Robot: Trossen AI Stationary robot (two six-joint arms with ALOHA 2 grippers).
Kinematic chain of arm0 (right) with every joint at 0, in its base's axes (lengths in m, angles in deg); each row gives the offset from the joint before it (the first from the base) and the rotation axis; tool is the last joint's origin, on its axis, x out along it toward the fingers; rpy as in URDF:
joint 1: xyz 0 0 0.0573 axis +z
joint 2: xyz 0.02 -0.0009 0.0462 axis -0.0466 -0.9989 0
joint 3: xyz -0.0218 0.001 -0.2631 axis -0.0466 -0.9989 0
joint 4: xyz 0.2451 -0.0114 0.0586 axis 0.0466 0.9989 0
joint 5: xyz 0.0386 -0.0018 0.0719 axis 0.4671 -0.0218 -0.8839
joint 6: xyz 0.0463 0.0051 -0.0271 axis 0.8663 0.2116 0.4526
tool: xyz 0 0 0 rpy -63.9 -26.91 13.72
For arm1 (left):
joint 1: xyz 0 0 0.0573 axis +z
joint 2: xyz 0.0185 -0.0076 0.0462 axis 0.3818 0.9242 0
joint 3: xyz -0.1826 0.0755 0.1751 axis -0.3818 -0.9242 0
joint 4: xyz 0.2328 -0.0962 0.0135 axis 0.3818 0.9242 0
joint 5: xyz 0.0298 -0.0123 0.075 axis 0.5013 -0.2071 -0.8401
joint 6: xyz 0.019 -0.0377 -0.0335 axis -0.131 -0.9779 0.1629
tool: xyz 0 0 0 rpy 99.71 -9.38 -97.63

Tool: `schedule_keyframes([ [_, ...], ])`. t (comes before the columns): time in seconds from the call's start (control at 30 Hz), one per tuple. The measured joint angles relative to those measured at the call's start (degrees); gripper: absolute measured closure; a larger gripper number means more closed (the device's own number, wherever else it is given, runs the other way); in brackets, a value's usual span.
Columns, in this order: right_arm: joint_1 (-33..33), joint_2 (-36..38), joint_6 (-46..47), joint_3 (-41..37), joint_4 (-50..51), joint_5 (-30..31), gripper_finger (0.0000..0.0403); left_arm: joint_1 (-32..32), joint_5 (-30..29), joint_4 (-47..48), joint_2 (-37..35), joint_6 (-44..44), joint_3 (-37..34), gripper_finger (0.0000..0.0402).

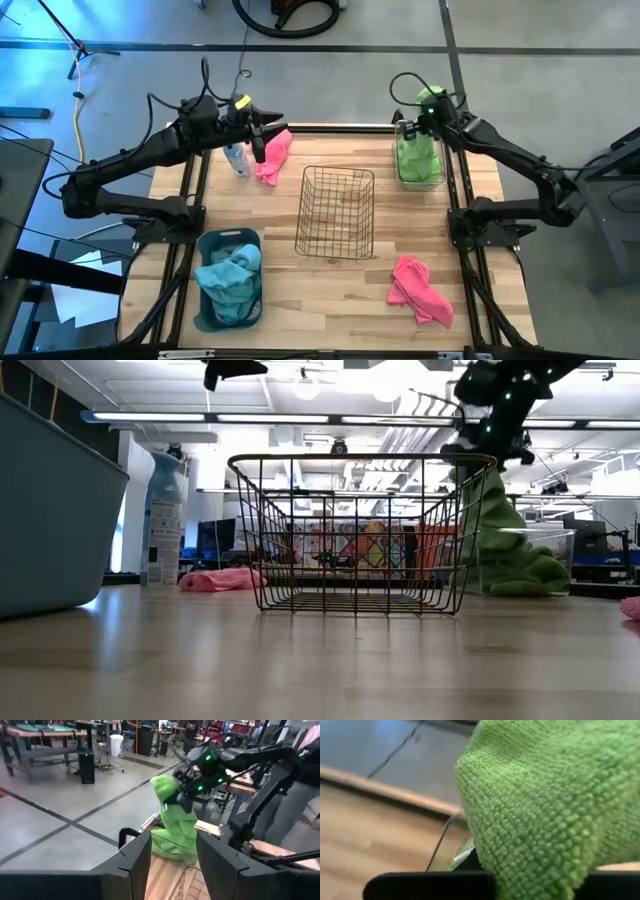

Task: Sort microfiber towel by color & place in baskets
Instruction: Put the green microfiber cloth into the transparent bin

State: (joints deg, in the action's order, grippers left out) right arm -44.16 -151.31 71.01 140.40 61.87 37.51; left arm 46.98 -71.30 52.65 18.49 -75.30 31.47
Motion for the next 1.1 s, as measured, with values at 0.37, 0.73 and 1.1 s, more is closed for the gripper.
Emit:
schedule_keyframes([
  [0.37, -4.3, -4.2, 0.6, 0.0, 11.7, -11.7, 0.0403, -0.3, 0.0, 0.0, -0.2, -3.7, 0.0, 0.0257],
  [0.73, -7.7, -12.2, 0.8, 0.0, 14.0, -23.9, 0.0403, -0.3, 0.0, 0.0, -0.2, -3.2, 0.0, 0.0257],
  [1.1, -8.0, -20.4, -2.3, 0.1, 15.1, -28.0, 0.0403, -0.2, 0.0, 0.0, -0.2, -3.2, 0.0, 0.0257],
])
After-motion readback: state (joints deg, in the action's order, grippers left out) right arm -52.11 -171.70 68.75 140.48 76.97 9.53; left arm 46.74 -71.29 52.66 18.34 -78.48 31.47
